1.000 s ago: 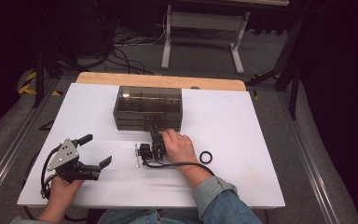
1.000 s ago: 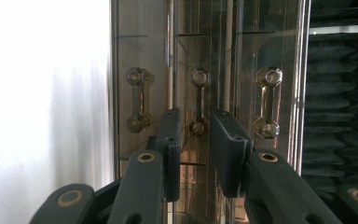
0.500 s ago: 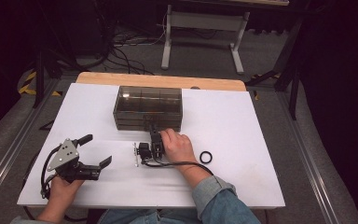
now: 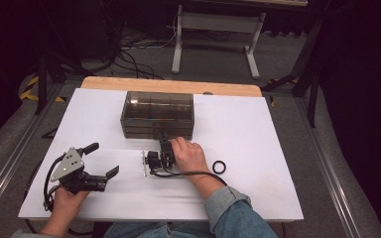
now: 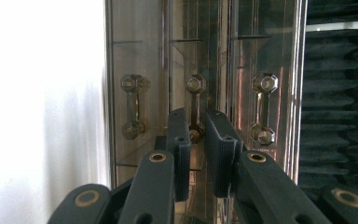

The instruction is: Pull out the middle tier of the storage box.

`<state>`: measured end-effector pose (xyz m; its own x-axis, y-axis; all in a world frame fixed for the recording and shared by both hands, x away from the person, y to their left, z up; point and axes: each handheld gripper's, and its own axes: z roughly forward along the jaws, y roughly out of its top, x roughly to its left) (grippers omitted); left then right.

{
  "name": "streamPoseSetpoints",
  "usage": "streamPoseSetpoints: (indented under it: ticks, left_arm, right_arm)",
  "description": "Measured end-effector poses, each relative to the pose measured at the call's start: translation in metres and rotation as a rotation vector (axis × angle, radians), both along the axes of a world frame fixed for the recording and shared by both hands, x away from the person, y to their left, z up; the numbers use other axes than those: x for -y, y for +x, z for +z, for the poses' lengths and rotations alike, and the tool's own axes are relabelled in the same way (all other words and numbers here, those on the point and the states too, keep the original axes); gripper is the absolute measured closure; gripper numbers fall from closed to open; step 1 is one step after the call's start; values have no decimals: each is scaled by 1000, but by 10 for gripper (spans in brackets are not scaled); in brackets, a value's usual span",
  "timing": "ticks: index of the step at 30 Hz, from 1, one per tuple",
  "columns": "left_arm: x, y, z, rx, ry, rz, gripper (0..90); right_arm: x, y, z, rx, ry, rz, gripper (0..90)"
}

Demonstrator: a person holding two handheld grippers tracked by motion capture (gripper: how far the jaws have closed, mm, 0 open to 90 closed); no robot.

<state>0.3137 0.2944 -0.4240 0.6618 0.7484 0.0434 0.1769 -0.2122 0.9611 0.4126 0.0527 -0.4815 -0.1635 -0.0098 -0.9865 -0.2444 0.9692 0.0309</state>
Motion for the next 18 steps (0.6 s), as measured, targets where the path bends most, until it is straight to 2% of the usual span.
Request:
streamPoseSetpoints:
  ticks: [4, 11, 12, 16, 18]
  left_arm:
    - [0, 0, 0, 1, -2, 0, 5]
    - [-1, 0, 0, 1, -2, 1, 5]
    - [-1, 0, 0, 2, -2, 1, 5]
    - [-1, 0, 0, 1, -1, 2, 5]
    - [-1, 0, 0, 1, 0, 2, 5]
  right_arm:
    - [1, -2, 1, 3, -1, 6, 816]
    - [1, -10, 3, -20, 14, 0, 816]
    - [1, -10, 5, -11, 0, 14, 816]
    - [4, -13, 5, -14, -3, 20, 816]
    - [4, -16, 5, -22, 7, 15, 815]
